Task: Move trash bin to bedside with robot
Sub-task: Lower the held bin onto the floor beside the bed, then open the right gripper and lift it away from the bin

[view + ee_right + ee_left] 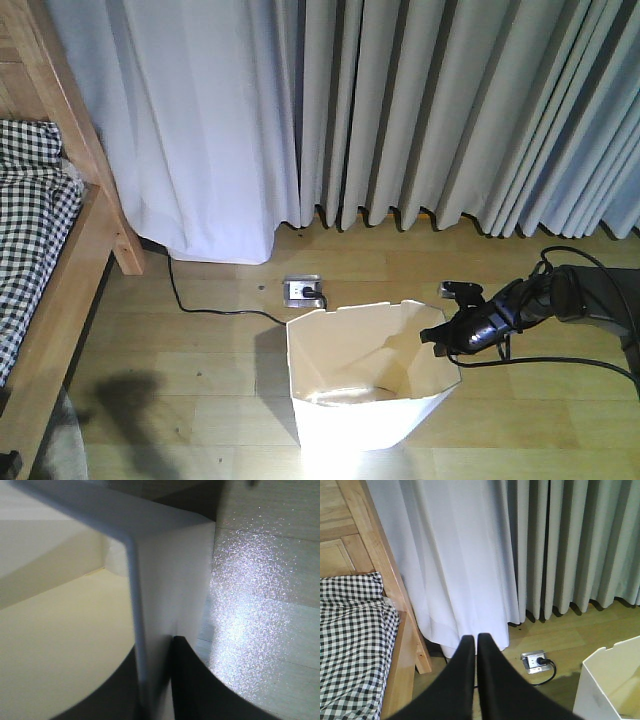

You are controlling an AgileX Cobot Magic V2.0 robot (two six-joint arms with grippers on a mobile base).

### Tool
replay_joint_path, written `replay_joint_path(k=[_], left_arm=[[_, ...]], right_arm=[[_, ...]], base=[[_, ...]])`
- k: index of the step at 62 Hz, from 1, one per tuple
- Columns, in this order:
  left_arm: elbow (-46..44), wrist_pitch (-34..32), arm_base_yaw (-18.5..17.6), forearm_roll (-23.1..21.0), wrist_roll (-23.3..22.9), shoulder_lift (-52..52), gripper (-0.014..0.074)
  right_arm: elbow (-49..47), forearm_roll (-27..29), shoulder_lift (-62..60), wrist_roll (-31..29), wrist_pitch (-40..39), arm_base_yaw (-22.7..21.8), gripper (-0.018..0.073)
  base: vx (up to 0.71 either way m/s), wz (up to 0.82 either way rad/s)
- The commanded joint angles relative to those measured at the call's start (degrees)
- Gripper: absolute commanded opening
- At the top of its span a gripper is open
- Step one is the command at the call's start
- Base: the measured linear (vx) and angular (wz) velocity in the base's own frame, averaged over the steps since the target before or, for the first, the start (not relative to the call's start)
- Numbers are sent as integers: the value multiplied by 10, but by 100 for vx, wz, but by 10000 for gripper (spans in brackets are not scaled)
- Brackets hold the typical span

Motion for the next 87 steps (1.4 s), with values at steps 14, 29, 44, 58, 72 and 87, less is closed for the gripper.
replay_joint_path(k=[14, 29, 44, 58, 72, 87], left_arm=[[10, -40, 0, 0, -3, -12, -7], [10, -40, 0, 0, -3, -12, -7], [10, -40, 0, 0, -3, -12, -7], [10, -40, 0, 0, -3, -12, -7], [10, -40, 0, 0, -3, -12, -7], [10, -40, 0, 0, -3, -12, -7]], right_arm=[[-10, 43, -31, 28, 65, 3, 148], [-10, 40, -31, 35, 67, 2, 319], [-9, 13, -36, 35, 68, 2, 425], [-9, -20, -61, 35, 68, 2, 437], [-9, -27, -65, 35, 93, 1, 437], [-9, -7, -65, 35, 141, -16, 437]], base=[[0, 0], [0, 0], [0, 0], [0, 0], [0, 0], [0, 0]])
